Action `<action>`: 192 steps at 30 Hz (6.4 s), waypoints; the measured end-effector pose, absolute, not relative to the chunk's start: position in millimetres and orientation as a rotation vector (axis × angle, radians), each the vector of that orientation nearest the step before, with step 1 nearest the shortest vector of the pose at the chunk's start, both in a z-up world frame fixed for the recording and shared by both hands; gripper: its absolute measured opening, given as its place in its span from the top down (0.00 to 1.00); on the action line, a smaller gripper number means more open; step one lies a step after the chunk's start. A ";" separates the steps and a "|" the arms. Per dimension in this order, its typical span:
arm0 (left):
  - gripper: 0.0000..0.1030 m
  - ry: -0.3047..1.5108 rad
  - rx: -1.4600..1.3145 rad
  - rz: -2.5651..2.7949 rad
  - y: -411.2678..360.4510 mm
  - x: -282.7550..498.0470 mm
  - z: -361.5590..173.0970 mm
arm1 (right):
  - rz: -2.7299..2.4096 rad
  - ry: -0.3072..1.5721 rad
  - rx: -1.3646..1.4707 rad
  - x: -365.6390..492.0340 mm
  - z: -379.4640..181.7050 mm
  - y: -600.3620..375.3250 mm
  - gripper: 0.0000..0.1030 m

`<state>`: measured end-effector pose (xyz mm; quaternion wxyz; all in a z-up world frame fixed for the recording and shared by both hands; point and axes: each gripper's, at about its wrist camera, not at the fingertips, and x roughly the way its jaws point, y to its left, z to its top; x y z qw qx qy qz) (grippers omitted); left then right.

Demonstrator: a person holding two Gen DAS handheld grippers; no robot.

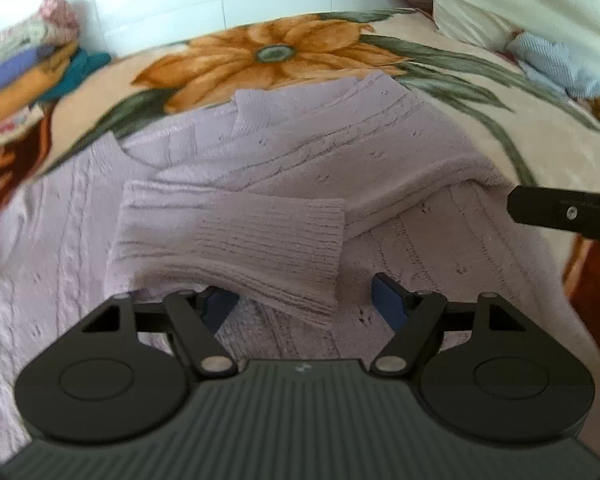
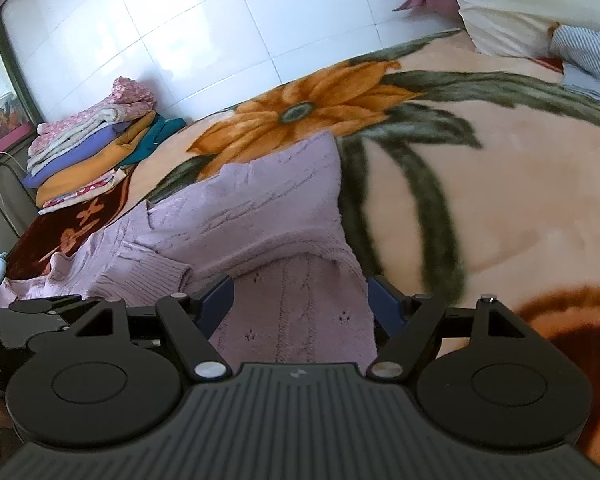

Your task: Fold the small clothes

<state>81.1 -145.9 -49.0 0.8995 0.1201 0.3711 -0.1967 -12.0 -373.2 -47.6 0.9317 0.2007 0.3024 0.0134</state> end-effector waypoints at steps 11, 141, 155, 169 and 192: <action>0.88 0.690 0.141 -0.391 -120.1 79.3 -26.6 | 0.035 0.617 0.406 -11.3 -49.0 -370.6 0.22; 0.48 0.656 0.023 0.541 237.0 175.8 -33.1 | 0.087 0.692 0.280 -7.6 -35.2 -292.5 0.38; 0.86 0.609 -0.163 0.530 261.1 154.2 -9.9 | 0.117 0.655 0.321 -10.8 -34.8 -293.3 0.38; 0.86 0.461 -0.336 0.211 220.7 96.7 73.4 | 0.166 0.619 0.368 -21.0 -32.8 -292.4 0.38; 0.86 0.559 -0.299 -0.313 -6.3 108.5 87.4 | 0.147 0.566 0.440 -42.0 -29.0 -324.2 0.38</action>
